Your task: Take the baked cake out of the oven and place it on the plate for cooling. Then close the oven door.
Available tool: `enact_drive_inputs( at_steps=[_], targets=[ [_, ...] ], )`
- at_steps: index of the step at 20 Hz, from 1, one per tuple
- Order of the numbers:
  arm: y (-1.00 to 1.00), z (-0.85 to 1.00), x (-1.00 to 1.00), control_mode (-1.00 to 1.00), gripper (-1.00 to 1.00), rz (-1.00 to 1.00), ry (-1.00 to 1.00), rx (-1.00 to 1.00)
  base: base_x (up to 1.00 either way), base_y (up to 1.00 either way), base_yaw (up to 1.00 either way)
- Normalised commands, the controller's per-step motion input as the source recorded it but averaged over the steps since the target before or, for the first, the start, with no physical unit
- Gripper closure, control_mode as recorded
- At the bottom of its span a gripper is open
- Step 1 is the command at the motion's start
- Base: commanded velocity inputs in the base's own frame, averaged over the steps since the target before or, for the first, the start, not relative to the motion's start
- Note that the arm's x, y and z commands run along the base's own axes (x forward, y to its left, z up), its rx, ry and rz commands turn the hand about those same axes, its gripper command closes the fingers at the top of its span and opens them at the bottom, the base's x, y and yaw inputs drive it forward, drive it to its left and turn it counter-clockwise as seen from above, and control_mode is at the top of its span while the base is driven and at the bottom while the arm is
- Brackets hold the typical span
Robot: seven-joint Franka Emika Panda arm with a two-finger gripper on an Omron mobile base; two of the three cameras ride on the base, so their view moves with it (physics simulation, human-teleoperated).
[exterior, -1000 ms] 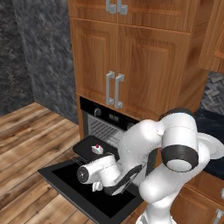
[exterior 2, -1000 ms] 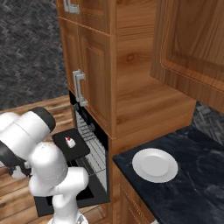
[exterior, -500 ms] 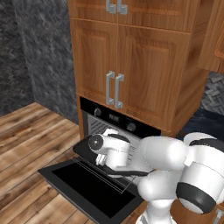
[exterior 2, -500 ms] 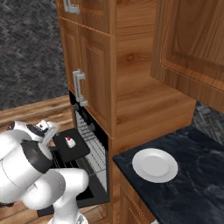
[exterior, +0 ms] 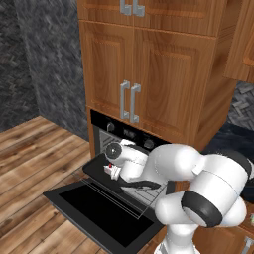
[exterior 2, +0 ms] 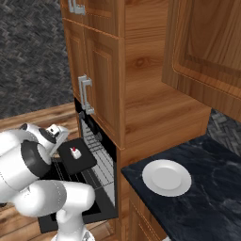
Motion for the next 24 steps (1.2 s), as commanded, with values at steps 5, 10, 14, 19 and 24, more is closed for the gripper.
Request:
enact_drive_inputs(
  at_steps=[5,10,14,19,24],
  targets=[
    [0.26,-0.04,0.14,-1.0,-1.0,0.0,0.08,0.0,0.0,0.0,0.0],
    [0.24,0.0,0.32,-1.0,-1.0,0.0,0.16,0.0,0.0,0.0,0.0],
    [0.25,-0.04,0.38,-1.0,-1.0,0.0,0.18,0.0,0.0,0.0,0.0],
    [0.28,-0.2,0.2,-1.0,-1.0,0.0,0.16,0.0,0.0,0.0,0.0],
    [0.19,-0.28,0.14,-1.0,-1.0,0.0,0.1,0.0,0.0,0.0,0.0]
  ],
)
